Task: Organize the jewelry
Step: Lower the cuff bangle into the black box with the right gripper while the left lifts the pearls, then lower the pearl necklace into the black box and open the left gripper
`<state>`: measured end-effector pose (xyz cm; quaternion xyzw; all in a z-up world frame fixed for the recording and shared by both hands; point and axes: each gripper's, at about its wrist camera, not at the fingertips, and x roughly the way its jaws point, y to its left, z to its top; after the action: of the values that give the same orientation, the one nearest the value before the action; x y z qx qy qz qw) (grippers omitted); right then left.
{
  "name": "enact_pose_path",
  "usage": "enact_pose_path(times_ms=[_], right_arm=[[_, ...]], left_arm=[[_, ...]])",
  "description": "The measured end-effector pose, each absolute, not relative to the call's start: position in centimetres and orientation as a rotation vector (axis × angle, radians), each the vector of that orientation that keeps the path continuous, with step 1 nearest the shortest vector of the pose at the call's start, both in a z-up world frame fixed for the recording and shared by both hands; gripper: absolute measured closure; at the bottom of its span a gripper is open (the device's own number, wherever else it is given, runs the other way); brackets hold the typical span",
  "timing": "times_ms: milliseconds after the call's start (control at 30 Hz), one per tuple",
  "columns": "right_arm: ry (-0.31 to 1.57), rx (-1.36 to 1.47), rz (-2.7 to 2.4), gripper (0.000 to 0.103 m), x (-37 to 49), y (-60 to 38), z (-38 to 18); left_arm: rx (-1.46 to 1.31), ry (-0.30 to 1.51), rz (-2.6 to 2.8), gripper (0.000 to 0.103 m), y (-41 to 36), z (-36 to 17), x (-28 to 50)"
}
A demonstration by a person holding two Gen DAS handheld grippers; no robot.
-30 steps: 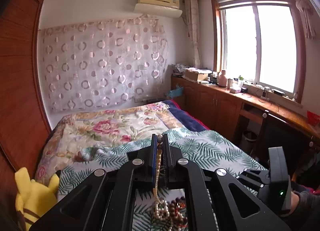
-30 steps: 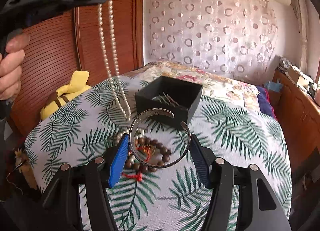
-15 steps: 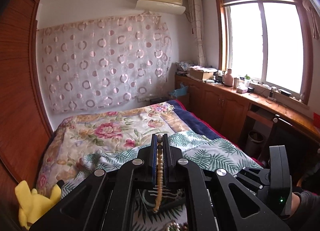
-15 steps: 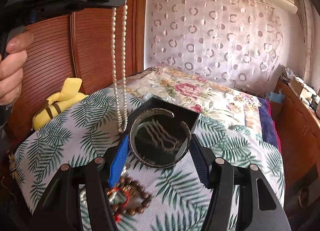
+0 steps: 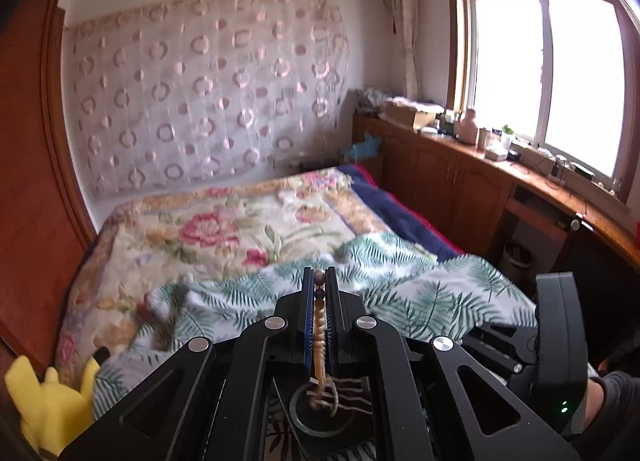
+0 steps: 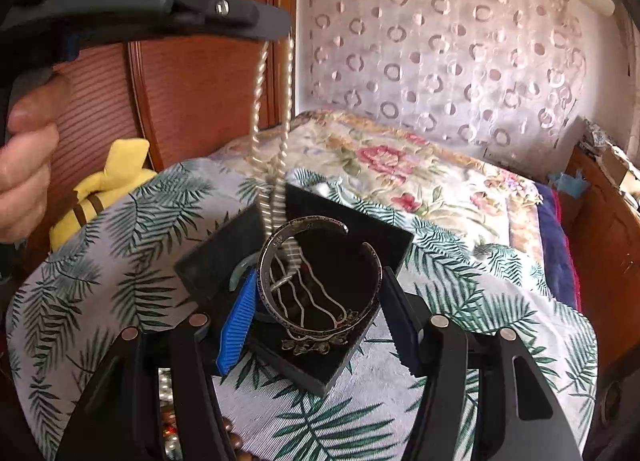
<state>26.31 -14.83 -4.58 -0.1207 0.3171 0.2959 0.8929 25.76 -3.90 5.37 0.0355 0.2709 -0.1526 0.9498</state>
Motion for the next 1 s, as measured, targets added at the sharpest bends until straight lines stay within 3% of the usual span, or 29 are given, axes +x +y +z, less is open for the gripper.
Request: enact_pose_path(times_ms=[333,700,867,1000], right_arm=[[0.674,-0.237,0.632,0.040,27.2,-14.4,-5.7],[0.663,-0.230,0.653,0.039,27.2,-14.4,-6.0],[0.658,-0.228,0.656,0.039,27.2,-14.6,-5.9],[0.650,-0.220,0.652,0.039,27.0,-14.8,-5.3]], left_arm=[[0.037,0.640,-0.308,0.098,-2.7,0.3,26.9],[0.040,0.640,-0.320,0.097,-2.8,-1.1,26.0],[0.035,0.631,-0.317,0.079,-2.8,-0.6,25.8],[0.042,0.635,-0.305,0.077,-2.8,-0.4,25.5]])
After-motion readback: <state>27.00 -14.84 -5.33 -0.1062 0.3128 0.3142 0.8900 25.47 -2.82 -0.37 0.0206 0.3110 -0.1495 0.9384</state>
